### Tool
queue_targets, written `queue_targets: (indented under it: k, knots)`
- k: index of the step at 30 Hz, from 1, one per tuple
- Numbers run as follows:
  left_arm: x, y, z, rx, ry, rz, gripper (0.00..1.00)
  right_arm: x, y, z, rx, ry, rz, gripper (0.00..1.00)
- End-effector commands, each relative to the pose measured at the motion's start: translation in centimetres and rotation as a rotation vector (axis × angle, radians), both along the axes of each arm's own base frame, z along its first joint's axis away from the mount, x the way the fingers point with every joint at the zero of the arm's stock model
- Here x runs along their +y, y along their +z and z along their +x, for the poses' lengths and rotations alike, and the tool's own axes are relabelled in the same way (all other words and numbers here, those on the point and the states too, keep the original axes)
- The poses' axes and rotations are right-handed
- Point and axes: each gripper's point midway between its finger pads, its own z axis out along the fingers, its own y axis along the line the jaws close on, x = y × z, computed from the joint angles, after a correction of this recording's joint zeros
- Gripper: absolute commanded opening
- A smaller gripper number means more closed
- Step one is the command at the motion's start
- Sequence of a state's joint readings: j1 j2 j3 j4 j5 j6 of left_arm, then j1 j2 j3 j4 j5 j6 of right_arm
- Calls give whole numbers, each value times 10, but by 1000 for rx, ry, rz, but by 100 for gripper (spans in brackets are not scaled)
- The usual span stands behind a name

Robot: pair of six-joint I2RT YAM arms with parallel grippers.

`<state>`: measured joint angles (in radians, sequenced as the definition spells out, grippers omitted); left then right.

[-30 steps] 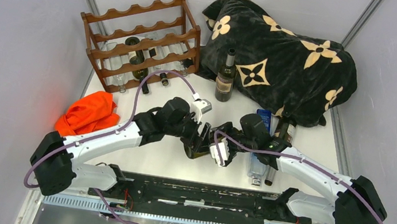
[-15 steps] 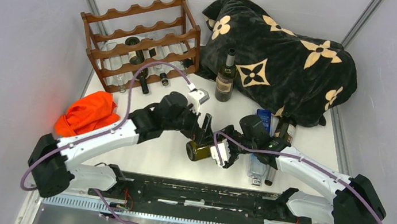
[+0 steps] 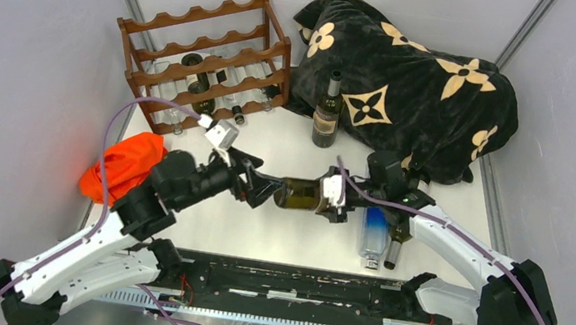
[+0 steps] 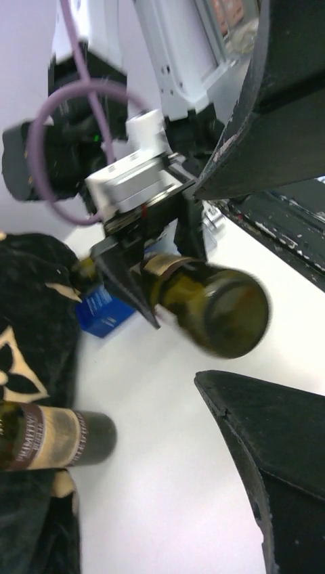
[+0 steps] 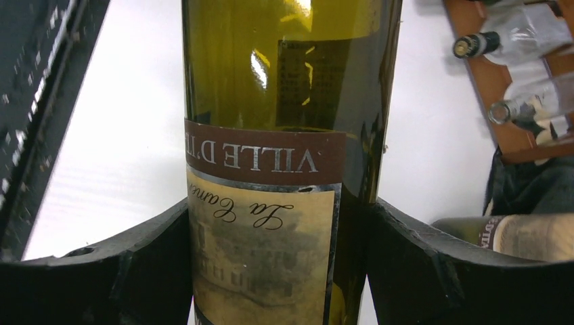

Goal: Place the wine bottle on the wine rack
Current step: Pick up the wine bottle from the center of the board.

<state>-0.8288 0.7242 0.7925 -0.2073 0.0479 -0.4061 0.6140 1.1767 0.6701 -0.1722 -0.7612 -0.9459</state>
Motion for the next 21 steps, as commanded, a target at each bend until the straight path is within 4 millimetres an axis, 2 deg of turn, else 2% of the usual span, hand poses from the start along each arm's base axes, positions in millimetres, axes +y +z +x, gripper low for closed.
queue_targets:
  k: [1, 3, 7, 13, 17, 19, 21]
  knots:
    - [5, 51, -26, -111, -72, -251, 100, 16, 88, 0, 122, 22, 302, 0]
    - [8, 56, -30, -136, -79, -290, 100, 13, 100, 3, 203, -9, 361, 0]
    - [-2, 45, -38, -114, -145, -312, 100, 2, 123, 10, 325, -82, 484, 0]
    - [-32, 6, -39, -33, -255, -346, 100, -19, 146, 20, 490, -213, 676, 0]
    - [-48, -19, -32, -6, -268, -378, 99, -32, 148, 27, 624, -306, 799, 0]
    - [-58, -24, -31, -25, -264, -408, 99, -36, 143, 34, 715, -369, 846, 0]
    - [-69, -37, -27, -24, -239, -394, 99, -40, 141, 39, 791, -404, 891, 0]
